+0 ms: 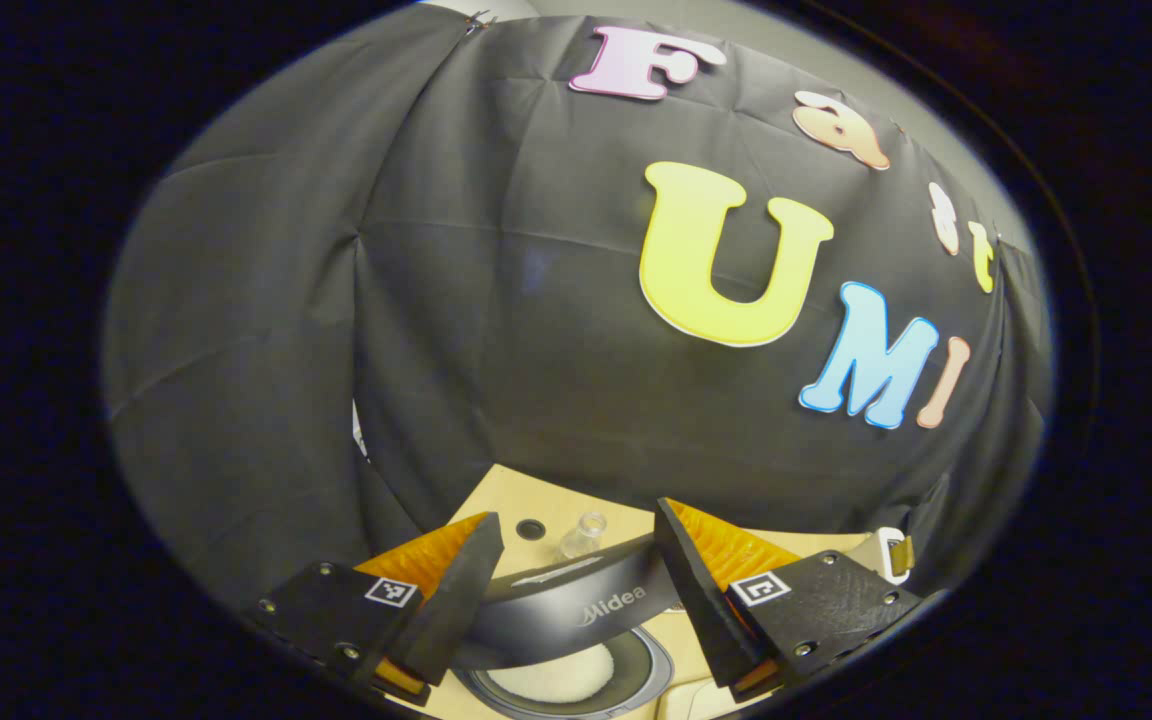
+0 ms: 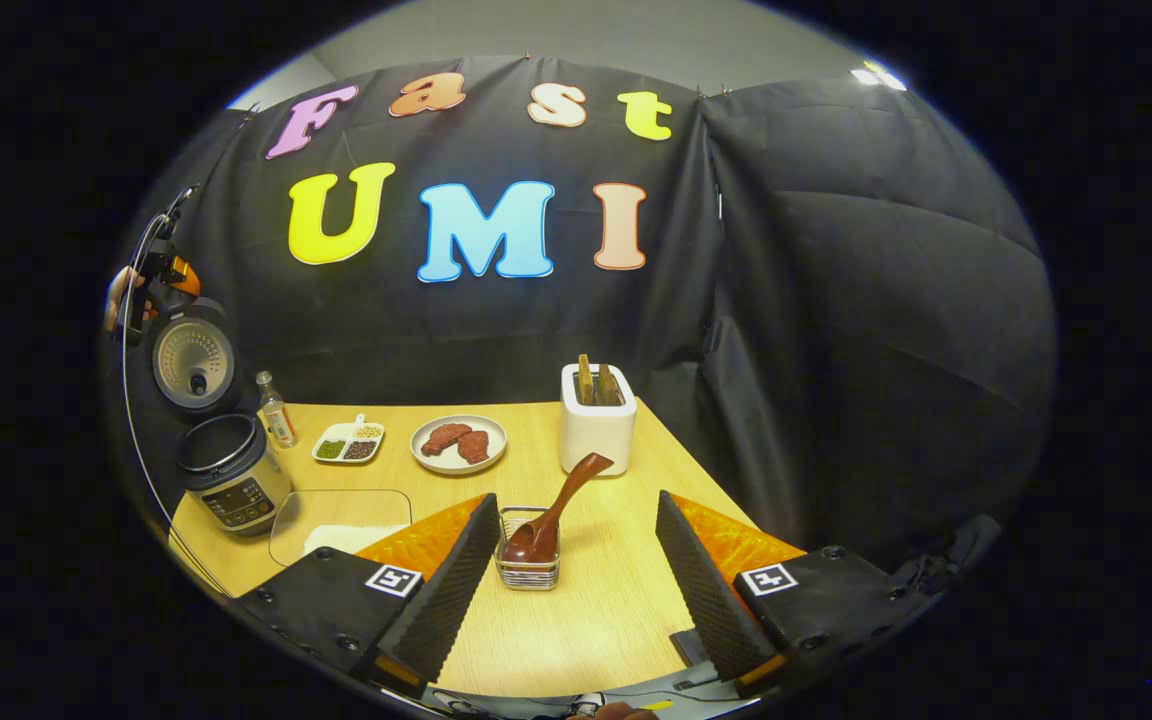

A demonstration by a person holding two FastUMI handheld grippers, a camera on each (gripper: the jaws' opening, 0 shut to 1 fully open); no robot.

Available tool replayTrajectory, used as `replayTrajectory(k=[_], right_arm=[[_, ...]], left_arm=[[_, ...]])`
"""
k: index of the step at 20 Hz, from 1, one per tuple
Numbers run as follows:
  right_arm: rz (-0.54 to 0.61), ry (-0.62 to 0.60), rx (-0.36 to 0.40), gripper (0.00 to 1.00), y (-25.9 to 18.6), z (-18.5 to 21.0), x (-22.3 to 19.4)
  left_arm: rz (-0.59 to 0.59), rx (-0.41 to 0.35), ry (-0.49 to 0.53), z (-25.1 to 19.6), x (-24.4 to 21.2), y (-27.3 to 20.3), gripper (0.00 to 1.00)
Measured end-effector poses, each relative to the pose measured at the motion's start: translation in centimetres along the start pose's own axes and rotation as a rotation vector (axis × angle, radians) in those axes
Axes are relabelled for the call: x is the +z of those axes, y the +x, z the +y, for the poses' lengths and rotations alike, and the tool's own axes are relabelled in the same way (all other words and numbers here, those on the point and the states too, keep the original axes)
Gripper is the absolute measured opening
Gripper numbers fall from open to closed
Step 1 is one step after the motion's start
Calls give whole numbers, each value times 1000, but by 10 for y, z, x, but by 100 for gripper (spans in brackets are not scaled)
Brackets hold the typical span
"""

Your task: Close the left gripper, press the button to open the rice cooker; take a wooden spoon from the chopstick holder with the right hand, scoop a spoonful of rice and pour it into the rice cooker, then put the wooden spoon back into the chopstick holder.

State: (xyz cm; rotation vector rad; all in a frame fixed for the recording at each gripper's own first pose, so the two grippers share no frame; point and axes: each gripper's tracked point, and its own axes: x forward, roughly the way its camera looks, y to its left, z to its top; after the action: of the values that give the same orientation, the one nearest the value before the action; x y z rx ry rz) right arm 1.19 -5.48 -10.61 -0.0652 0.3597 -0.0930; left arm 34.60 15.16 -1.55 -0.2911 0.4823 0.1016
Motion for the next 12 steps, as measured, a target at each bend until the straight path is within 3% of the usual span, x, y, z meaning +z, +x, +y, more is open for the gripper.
replayTrajectory(k=[6, 12], right_arm=[[27, 1, 62, 96, 19, -5, -12], [56, 20, 68, 100, 32, -26, -25]], left_arm=[[193, -22, -93, -28, -73, -28, 98], [300, 8, 26, -42, -155, -34, 98]])
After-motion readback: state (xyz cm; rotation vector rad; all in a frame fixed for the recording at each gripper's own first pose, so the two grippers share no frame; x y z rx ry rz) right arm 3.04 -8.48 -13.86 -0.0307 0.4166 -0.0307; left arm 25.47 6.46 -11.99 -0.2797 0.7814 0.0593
